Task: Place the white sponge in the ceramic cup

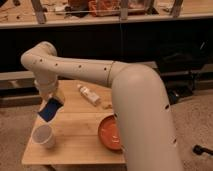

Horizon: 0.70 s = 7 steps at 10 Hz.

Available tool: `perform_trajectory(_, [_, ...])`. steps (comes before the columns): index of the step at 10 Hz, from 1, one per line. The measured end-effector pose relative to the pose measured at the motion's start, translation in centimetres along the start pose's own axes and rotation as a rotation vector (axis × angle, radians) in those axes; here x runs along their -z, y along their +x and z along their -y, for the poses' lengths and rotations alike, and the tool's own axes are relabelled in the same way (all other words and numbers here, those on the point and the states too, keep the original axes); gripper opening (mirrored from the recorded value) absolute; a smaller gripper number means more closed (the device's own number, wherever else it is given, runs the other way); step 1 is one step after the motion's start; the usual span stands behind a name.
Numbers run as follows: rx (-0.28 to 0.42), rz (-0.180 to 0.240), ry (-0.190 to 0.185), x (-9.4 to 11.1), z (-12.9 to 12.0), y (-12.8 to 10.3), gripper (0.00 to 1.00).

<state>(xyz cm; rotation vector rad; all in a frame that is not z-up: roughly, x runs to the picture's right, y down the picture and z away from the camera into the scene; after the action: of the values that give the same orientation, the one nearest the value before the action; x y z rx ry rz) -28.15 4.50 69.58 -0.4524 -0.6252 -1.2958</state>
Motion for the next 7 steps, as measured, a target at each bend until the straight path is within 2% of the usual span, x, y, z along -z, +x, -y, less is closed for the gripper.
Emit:
perform_trajectory(2, [0.03,0.009,0.015,0.2,0.9,-1.1,0.0])
perform_trajectory(7, [0.095,0.008,0.043,-1.7,2.3,-2.9,0.0])
